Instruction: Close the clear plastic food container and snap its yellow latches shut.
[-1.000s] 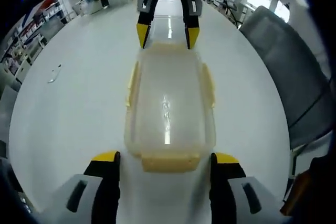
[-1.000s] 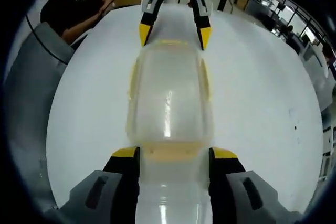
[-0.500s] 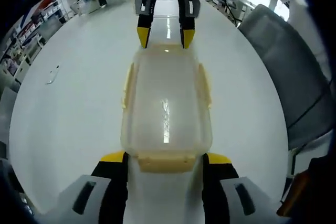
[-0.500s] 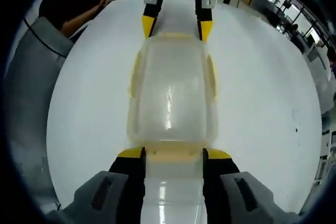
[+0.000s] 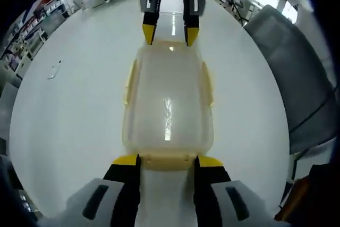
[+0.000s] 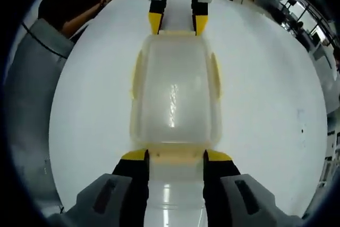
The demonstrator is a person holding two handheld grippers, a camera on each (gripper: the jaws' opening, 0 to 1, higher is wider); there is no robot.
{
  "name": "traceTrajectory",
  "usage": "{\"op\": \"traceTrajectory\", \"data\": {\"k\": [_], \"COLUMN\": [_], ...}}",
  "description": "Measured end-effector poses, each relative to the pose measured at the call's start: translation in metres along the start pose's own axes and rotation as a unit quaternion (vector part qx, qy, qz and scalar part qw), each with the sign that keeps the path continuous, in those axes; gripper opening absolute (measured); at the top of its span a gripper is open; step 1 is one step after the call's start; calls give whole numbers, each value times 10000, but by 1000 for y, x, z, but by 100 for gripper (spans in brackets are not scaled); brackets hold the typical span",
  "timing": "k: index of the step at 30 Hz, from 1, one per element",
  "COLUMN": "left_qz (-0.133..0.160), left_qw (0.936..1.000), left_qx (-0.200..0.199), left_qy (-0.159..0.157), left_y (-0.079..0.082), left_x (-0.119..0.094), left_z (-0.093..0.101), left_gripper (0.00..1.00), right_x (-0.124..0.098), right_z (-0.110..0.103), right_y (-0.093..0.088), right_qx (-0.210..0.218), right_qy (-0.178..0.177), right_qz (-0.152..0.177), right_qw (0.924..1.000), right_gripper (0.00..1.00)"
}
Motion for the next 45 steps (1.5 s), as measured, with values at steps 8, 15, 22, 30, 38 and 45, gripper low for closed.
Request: {"op": "traceTrajectory", "data": {"k": [8, 15, 22, 30, 38, 45], "left_qz": [-107, -22, -16, -78, -138, -282], "left_qw": [9999, 10000, 10000, 10000, 9996, 9993], "left_qx": [-2, 27, 27, 4, -172, -210], "left_qy": [2, -11, -53, -52, -190, -126], "left_y": [3, 1, 0, 1, 0, 4], "left_x": [0, -1, -1, 0, -2, -12], "left_z": [2, 2, 0, 1, -3, -4], "left_gripper": [34, 33, 33, 33, 33, 33], "right_x": [1, 1, 2, 2, 1, -7], "right_z": [0, 1, 2, 2, 5, 6], "right_y": [2, 7, 10, 11, 10, 12], "right_qx": [64, 137, 161, 167, 3, -35], "right_qy": [31, 86, 123, 136, 109, 117], "right_qz": [-108, -382, -594, -719, -617, -414], "right_qw": [9999, 9991, 9980, 9972, 9980, 9991], "right_gripper": [35, 35, 35, 34, 34, 34]}}
Point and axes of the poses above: the point that each gripper's makers call its tool centre point, and the gripper's own axes: x roughly forward along the fingers, z roughly to its right, y roughly out of its top, the point moved 9 cm from there along -x, roughly backward along the fingers, and after that the axes turned 11 degrees about y, right-handed, at the moved point
